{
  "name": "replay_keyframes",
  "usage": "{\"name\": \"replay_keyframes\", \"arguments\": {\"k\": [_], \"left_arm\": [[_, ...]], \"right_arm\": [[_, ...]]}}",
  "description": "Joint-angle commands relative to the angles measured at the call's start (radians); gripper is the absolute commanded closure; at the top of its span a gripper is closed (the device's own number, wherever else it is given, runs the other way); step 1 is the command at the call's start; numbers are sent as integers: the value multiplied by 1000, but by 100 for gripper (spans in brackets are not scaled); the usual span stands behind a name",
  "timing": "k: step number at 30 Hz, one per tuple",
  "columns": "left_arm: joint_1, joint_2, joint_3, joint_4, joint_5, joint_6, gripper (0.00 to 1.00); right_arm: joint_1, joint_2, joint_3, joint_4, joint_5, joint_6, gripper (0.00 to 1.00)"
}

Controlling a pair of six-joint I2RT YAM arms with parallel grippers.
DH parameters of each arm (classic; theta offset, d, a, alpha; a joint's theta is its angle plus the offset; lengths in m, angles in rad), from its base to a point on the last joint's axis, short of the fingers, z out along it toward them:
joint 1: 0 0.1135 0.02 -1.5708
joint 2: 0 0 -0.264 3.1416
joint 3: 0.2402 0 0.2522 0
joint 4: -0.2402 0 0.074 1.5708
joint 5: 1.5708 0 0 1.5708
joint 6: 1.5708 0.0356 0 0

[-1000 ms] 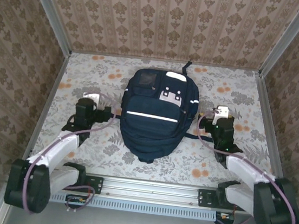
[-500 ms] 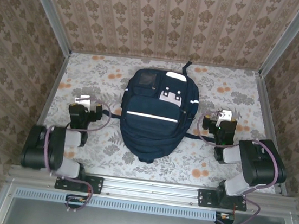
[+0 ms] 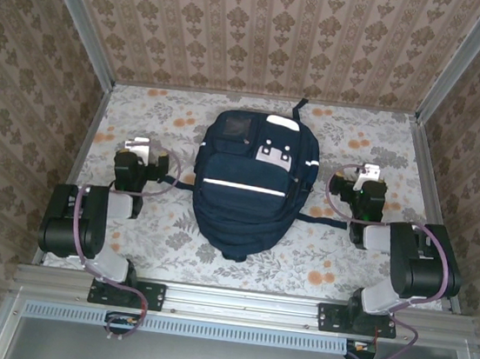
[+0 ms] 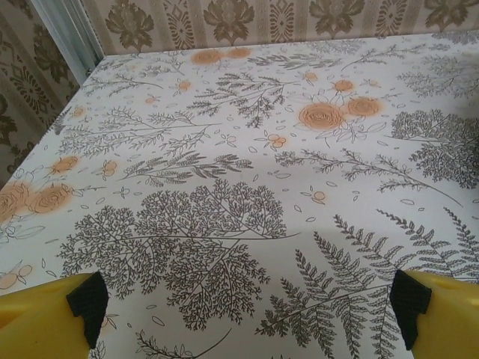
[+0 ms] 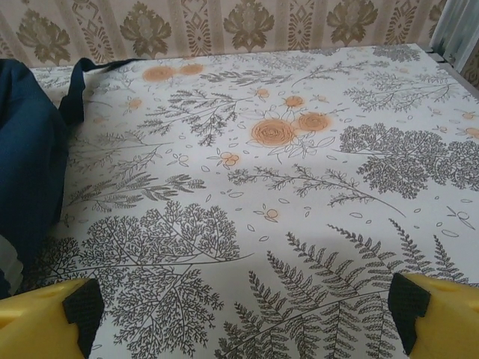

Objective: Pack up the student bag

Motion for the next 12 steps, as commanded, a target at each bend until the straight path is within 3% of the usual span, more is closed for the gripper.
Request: {"name": "replay_keyframes", "arguments": {"k": [1, 12], "left_arm": [[-18, -10, -5, -9, -2, 29, 0], [-6, -10, -1, -16, 21, 24, 0]], "right_arm": [[33, -12, 16, -25, 41, -19, 0], [33, -13, 18, -27, 39, -19, 0]]}}
